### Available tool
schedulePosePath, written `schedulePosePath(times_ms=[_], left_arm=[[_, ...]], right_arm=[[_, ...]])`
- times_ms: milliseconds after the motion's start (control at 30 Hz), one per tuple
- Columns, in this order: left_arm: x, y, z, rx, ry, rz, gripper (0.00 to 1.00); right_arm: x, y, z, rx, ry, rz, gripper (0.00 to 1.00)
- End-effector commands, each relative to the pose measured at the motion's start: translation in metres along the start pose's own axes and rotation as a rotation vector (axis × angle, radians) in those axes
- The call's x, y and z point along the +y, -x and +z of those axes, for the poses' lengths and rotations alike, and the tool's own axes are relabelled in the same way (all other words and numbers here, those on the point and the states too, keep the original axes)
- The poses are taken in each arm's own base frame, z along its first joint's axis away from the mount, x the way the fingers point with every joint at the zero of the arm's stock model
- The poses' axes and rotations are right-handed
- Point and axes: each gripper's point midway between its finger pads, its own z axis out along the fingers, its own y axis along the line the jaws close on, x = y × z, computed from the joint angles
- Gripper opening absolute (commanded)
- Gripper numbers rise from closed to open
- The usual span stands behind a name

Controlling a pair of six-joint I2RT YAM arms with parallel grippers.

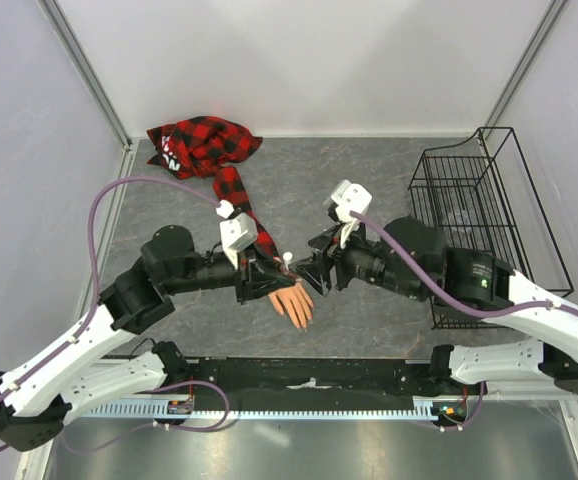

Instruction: Paint the nails

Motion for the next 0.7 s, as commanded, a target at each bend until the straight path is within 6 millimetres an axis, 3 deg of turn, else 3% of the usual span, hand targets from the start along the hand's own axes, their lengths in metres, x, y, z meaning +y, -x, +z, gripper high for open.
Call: schedulePosePath(times_ms=[0, 33, 100, 267, 567, 667], left_arm=[[-0.055, 0.019, -0.018, -0.058, -0.277, 0.017, 0.02], [-0.065, 0.018, -0.021, -0.048, -0.336, 0.018, 0.02], [-0.072, 0.019, -0.024, -0.048, -0.377, 0.013, 0.02], [-0.075, 0.021, -0.026, -0.050, -0.393, 0.017, 0.02], [-0.078, 0.020, -0.025, -0.042, -0.423, 0.017, 0.02], [-0.080, 0.020, -0.025, -0.040, -0.436, 0.021, 0.02]], right_arm=[[0.051, -0.001, -0.021, 0.063, 0.429, -0.026, 0.65], [0.064, -0.002, -0.028, 0.079, 0.519, -0.016, 0.65], [0.071, 0.005, -0.028, 0.072, 0.558, 0.007, 0.66], [0.085, 0.014, -0.035, 0.063, 0.656, 0.018, 0.65], [0.084, 0.016, -0.031, 0.069, 0.694, 0.037, 0.55], [0.081, 0.014, -0.026, 0.078, 0.688, 0.042, 0.45]])
